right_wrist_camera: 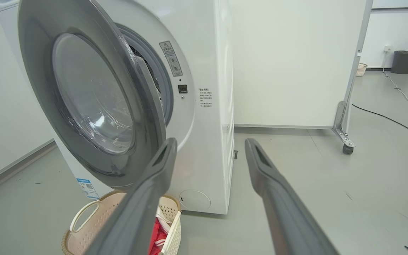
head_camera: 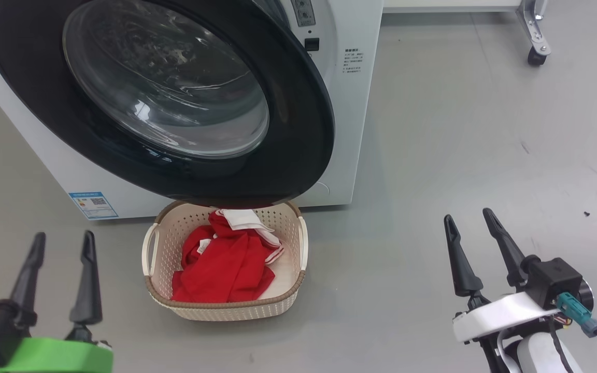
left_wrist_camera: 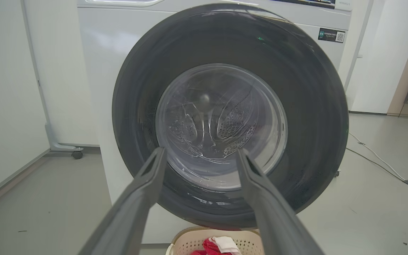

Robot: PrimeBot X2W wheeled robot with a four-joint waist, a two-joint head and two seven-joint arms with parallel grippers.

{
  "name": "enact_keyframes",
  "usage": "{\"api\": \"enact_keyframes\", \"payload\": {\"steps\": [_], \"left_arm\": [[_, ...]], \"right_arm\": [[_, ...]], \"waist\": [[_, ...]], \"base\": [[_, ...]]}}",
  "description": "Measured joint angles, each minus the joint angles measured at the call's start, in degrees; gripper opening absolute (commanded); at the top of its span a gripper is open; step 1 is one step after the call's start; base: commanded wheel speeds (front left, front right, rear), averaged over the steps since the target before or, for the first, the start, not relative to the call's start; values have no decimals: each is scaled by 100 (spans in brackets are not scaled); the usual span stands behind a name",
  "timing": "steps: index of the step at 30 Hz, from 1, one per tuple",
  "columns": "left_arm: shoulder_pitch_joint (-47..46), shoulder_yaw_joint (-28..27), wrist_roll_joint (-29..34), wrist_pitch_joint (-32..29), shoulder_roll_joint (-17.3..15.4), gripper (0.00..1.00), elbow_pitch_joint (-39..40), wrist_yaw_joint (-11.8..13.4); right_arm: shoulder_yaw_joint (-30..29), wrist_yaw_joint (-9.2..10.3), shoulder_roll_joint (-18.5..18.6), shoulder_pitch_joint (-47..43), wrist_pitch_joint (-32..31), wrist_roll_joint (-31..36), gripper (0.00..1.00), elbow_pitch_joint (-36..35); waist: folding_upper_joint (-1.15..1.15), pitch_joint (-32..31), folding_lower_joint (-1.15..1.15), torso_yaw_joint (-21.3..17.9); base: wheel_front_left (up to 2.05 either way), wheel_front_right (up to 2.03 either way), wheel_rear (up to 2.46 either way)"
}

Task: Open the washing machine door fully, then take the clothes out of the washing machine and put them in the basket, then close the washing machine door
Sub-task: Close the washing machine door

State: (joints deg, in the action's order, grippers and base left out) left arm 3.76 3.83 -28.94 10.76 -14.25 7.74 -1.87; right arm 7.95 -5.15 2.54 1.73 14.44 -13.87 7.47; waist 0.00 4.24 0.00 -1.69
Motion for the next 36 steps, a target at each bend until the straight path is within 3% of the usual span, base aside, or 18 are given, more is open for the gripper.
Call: {"api": "enact_keyframes", "payload": {"steps": [10, 23, 36], "left_arm": [[502, 320, 559, 75, 158, 100, -387, 565], [627, 402, 737, 191, 414, 100, -567, 688], [682, 411, 890, 243, 448, 100, -684, 738]], "right_arm": [[-30, 35, -3, -387, 0, -1, 100, 147], [-57, 137, -15, -532, 0, 36, 100, 169], [-42, 176, -20, -588, 0, 43, 100, 170]], "waist": [[0, -201, 0, -1], [0, -282, 0, -15], [0, -329, 0, -35]], "base": [[0, 0, 0], [0, 0, 0], [0, 0, 0]]}}
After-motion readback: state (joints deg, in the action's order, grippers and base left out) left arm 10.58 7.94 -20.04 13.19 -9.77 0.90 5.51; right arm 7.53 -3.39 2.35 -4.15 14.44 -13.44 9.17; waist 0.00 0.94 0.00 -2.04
